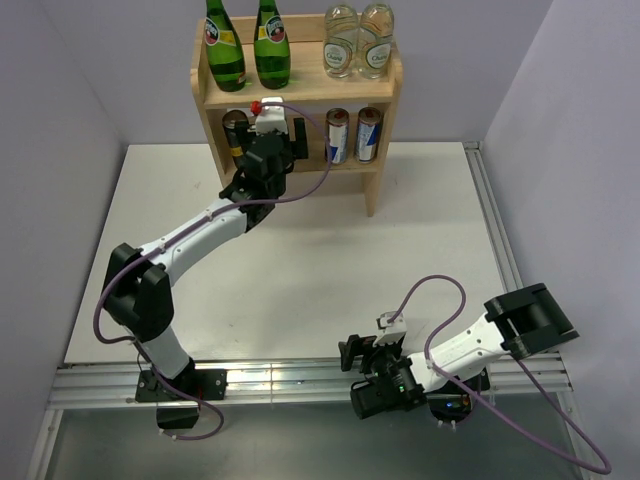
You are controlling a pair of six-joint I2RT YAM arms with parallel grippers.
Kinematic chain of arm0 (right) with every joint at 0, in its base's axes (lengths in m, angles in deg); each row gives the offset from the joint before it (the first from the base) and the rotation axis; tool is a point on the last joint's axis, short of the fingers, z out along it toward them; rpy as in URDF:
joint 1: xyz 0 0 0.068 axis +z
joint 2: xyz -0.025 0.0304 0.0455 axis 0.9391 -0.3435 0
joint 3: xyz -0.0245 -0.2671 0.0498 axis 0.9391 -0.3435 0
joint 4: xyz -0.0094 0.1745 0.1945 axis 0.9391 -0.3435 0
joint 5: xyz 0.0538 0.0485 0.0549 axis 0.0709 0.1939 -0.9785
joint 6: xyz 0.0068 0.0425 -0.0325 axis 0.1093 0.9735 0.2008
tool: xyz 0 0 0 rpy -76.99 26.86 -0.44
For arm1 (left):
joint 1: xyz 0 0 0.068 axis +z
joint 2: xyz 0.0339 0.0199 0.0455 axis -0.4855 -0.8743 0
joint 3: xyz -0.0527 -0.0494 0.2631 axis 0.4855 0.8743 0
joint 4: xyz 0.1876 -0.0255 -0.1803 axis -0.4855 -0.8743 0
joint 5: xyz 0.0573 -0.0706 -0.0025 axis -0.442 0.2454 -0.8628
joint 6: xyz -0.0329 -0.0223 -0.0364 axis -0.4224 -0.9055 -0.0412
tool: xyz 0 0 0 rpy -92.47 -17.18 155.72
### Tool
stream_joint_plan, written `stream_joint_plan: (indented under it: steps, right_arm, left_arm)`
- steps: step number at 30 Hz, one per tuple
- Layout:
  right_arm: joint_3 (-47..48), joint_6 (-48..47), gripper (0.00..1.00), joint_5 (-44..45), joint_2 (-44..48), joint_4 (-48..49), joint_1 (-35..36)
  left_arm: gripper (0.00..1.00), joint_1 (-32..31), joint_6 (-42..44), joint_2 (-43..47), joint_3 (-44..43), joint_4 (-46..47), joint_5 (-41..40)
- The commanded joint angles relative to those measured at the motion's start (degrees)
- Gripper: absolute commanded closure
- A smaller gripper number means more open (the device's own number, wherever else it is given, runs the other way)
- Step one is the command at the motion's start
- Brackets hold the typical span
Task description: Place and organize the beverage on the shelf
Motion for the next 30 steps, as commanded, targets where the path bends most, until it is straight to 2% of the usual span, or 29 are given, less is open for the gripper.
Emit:
stream_joint_plan:
  steps: [1, 9, 16, 19, 23, 24, 26, 27, 29, 30]
  right_arm:
    - [1.26, 2.61, 0.0, 0.67, -0.84, -0.81, 0.56]
    - [2.58, 4.19, 0.0, 0.93, -1.8, -3.09, 1.17]
    - [3.19, 6.65, 0.0, 1.2, -1.63, -5.82, 2.22]
    - [3.81, 8.06, 0.0, 1.46, -1.72, -8.1, 2.84]
    - [5.74, 10.43, 0.0, 1.38, -1.89, -12.84, 3.72]
    - [7.48, 10.87, 0.0, 1.11, -2.07, -14.59, 3.72]
    - [11.43, 13.33, 0.0, 1.02, -2.42, -21.44, 4.07]
    - [13.11, 14.38, 0.0, 1.63, -2.33, -23.99, 4.42]
    - [18.8, 15.36, 0.0, 2.86, -2.07, -32.68, 5.3]
    - [21.01, 15.36, 0.0, 4.87, -1.46, -38.72, 5.74]
  left_arm:
    - [0.01, -1.04, -0.88, 3.3, 1.0, -0.04, 1.48]
    - [0.01, -3.06, -1.94, 4.52, 3.55, -1.53, -0.44]
    - [0.0, -8.32, -1.94, 9.87, 9.44, -1.97, -8.0]
    - [0.01, -10.09, -4.83, 13.22, 12.86, -4.25, -9.94]
    - [0.01, -13.69, -11.31, 18.66, 22.33, -8.03, -14.32]
    - [0.01, -16.48, -12.91, 21.55, 24.8, -10.47, -16.86]
    - [0.01, -19.74, -20.43, 24.73, 31.98, -14.43, -18.99]
    - [0.01, -23.41, -23.01, 27.61, 34.03, -16.45, -20.3]
    - [0.01, -27.39, -31.06, 30.61, 37.03, -26.11, -22.15]
    - [0.01, -31.76, -34.51, 31.15, 36.95, -30.14, -25.73]
